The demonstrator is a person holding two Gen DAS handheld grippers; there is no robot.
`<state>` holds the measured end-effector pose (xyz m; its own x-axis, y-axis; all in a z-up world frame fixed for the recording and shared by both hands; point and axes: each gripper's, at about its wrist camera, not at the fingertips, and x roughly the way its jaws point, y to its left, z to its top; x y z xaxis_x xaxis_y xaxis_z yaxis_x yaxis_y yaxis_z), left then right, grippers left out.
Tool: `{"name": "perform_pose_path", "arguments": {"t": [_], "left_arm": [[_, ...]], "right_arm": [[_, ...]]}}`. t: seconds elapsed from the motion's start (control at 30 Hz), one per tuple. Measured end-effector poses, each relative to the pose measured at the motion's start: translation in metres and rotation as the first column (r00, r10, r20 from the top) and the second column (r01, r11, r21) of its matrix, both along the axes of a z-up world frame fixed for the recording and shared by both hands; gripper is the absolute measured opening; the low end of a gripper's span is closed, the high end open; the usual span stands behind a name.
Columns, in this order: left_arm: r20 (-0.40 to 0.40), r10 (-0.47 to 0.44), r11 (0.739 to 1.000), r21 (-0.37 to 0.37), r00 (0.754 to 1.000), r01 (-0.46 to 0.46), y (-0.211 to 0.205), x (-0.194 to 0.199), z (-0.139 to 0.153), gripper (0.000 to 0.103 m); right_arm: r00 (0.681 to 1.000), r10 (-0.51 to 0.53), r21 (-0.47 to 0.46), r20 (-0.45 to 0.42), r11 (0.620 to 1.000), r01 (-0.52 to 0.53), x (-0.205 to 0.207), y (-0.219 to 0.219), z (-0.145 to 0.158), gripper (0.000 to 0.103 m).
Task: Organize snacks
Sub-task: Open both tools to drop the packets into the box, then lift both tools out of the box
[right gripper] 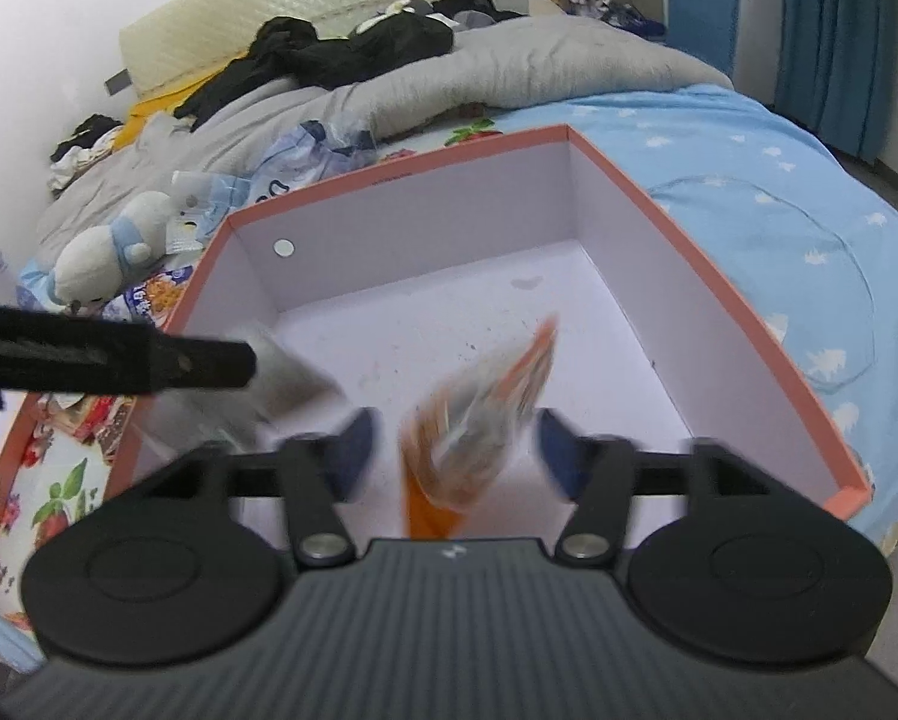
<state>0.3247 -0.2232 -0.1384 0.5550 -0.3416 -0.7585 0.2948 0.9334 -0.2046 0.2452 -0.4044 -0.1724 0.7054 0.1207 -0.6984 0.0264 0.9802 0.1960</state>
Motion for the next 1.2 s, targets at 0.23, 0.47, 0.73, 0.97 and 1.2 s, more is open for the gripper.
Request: {"name": "perform_pose_path", "arguments": {"t": [0.23,0.47,0.73,0.97,1.2], "left_arm": [[0.057,0.018,1.000,-0.023,0.998,-0.017,0.020,-0.018,0.028,0.075],[0.118,0.011,0.999,-0.036,0.993,-0.007,0.046,-0.063,0.059,0.075],[0.191,0.035,0.998,-0.053,0.981,-0.025,0.089,-0.126,0.089,0.075],[0.226,0.074,0.996,-0.057,0.971,-0.062,0.126,-0.173,0.101,0.075],[0.243,0.112,0.992,-0.086,0.964,-0.093,0.151,-0.219,0.105,0.075]], "right_arm": [[0.999,0.008,-0.005,0.039,1.000,-0.008,-0.019,0.012,0.016,0.079],[0.994,0.016,-0.011,0.108,1.000,-0.015,-0.054,0.032,0.046,0.079],[0.982,0.032,0.001,0.184,0.999,-0.033,-0.102,0.063,0.072,0.079],[0.971,0.072,0.004,0.229,0.997,-0.075,-0.137,0.088,0.084,0.079],[0.953,0.124,0.016,0.278,0.991,-0.134,-0.166,0.108,0.093,0.079]]}}
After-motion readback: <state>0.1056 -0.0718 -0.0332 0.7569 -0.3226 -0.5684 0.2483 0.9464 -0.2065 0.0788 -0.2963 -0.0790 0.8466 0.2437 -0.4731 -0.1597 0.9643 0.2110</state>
